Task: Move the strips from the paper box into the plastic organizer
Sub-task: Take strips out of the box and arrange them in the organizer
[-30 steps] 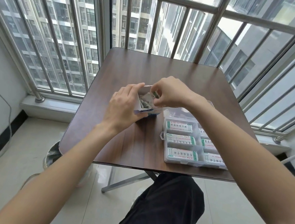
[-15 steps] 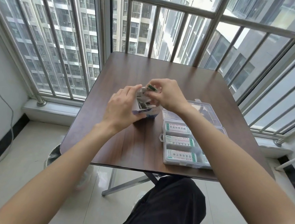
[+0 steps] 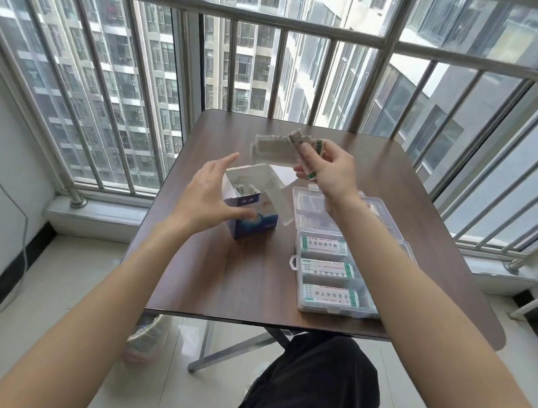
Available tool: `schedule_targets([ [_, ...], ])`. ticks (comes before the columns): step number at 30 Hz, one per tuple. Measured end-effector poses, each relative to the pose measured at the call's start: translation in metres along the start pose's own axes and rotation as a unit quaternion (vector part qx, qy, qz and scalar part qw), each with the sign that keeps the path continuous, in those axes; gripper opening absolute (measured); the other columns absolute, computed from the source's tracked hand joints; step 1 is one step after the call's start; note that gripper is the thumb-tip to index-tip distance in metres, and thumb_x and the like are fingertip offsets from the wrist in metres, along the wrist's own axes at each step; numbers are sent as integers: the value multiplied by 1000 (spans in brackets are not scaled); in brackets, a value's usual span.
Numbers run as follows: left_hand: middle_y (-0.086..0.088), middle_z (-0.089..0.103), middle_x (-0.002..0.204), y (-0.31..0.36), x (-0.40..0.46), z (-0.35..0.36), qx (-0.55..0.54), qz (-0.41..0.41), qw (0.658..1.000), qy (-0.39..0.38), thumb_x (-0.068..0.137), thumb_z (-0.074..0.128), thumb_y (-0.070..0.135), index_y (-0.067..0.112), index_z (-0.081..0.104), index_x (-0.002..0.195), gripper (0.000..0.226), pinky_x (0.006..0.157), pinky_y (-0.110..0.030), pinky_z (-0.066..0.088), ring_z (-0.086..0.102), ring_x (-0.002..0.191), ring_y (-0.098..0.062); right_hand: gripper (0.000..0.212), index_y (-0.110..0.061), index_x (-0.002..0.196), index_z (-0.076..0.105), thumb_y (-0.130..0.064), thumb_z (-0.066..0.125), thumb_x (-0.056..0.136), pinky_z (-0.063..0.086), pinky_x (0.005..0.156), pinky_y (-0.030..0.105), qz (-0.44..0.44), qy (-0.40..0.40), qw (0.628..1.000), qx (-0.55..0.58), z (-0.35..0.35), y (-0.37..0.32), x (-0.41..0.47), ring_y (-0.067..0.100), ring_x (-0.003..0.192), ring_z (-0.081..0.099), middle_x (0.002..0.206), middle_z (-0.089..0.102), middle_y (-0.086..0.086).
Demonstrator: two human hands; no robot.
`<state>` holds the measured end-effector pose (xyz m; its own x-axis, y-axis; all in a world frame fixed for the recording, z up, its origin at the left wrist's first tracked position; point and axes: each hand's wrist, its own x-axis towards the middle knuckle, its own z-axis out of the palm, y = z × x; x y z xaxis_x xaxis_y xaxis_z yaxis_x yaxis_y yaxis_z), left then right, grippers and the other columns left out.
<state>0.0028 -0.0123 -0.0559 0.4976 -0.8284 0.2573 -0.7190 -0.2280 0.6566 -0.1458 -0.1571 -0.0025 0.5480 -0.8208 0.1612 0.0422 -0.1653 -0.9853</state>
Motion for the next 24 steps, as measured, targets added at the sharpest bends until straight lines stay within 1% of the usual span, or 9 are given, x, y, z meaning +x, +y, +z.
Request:
schedule_targets([
  [4,-2,34,146,8,1,-3,17,33,998,45,59,71,65,29,30,145,101,111,-43,28,30,135,-21,6,-8,93,62,-13,62,90,56,60,24,15,-9,1000,13,3,2,1,12,58,65,81,65,6],
  [8,-2,41,142,20,3,-4,-6,56,993,99,78,70,47,21,35,143,77,110,-35,30,36,131,-18,6,-9,92,61,-15,60,92,56,60,25,21,-31,999,13,3,3,-4,10,61,66,81,66,5],
  [12,-4,43,141,46,2,-14,-26,124,986,112,87,60,44,16,38,140,64,104,-27,28,37,130,-14,8,-8,95,62,-15,60,92,55,57,24,-13,-82,997,-11,-9,-9,-17,11,63,65,83,66,5],
  [15,-2,54,132,74,-3,-16,-29,150,988,37,92,56,36,14,42,137,51,100,-28,39,46,119,-6,7,-7,94,63,-12,60,91,55,59,25,-42,-134,990,-31,-25,-17,-34,13,63,64,80,66,7],
  [18,-4,64,119,89,-9,-4,-69,121,986,-91,97,45,37,17,49,130,39,88,-39,51,63,103,-16,16,3,99,63,-11,61,90,55,58,26,-54,-126,989,-62,-43,-15,-54,14,64,63,79,65,10],
  [19,-6,66,114,94,-14,2,-109,104,979,-137,99,42,36,15,51,127,36,81,-38,54,67,93,-17,18,4,99,63,-11,62,90,54,56,25,-55,-117,989,-69,-49,-12,-61,13,63,63,78,64,10],
  [21,-4,68,100,100,-24,17,-204,68,954,-210,101,40,25,9,52,121,29,65,-29,56,69,74,-12,17,4,98,64,-10,64,88,51,52,23,-50,-98,990,-87,-61,-5,-74,11,60,61,75,64,7],
  [23,0,67,90,104,-33,33,-239,44,942,-233,100,42,16,5,54,116,23,55,-20,51,67,65,-8,21,1,104,63,-8,68,85,50,50,22,-34,-73,991,-105,-72,4,-85,10,55,61,78,64,6],
  [24,-1,68,90,105,-36,42,-255,30,937,-238,99,45,15,6,56,113,20,55,-18,51,68,66,-8,27,-1,108,62,-8,70,83,51,49,22,-20,-53,993,-106,-78,8,-91,10,54,61,82,64,8],
])
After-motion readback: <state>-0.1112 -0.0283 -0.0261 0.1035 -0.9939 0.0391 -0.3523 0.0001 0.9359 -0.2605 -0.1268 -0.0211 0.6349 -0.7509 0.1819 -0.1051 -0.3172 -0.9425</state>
